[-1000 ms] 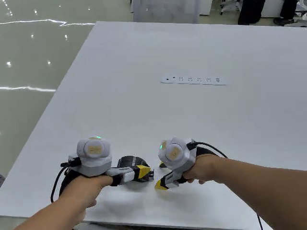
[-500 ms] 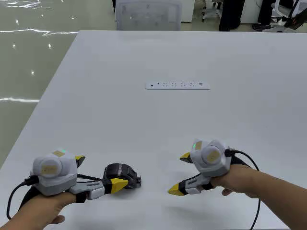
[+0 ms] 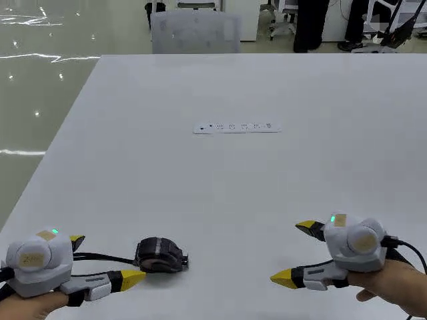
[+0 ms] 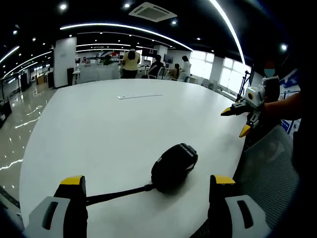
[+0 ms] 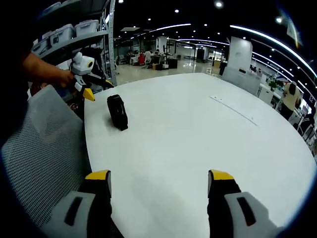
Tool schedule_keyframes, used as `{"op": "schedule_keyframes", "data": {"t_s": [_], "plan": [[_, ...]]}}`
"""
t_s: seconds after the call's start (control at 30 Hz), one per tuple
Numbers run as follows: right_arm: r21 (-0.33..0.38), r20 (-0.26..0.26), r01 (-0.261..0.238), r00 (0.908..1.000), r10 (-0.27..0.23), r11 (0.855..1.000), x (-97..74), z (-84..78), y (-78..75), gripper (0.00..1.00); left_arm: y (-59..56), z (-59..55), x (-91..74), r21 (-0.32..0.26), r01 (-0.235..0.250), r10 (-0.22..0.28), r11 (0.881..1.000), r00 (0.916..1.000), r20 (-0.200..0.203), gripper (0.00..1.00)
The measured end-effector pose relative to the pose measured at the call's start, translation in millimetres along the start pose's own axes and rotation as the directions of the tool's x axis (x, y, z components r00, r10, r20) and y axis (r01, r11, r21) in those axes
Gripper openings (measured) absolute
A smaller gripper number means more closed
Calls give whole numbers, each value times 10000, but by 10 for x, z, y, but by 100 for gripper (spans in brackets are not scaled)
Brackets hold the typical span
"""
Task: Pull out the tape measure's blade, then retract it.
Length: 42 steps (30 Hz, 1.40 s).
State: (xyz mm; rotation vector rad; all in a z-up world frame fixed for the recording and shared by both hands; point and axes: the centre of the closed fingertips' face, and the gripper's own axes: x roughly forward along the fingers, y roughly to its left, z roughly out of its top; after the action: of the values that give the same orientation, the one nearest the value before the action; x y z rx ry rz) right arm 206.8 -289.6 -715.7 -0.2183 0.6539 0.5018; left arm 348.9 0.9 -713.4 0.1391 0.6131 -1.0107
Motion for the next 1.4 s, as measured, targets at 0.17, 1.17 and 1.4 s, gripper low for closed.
{"op": "schedule_keyframes", "data": {"t_s": [0.17, 1.17, 1.4], "plan": [[329, -86, 554, 9984, -551, 9979, -179, -143, -164, 87, -42, -20, -19, -53, 22, -22, 10000, 10000, 49, 100], [824, 231, 1240, 9917, -1263, 9888, -684, -490, -313, 96, -153, -19, -177, 311, 220, -227, 9993, 9995, 228, 100], [631, 152, 1196, 9926, -1208, 9908, -674, -488, -303, 96, -148, 10, -177, 289, 181, -191, 9994, 9993, 313, 100]]}}
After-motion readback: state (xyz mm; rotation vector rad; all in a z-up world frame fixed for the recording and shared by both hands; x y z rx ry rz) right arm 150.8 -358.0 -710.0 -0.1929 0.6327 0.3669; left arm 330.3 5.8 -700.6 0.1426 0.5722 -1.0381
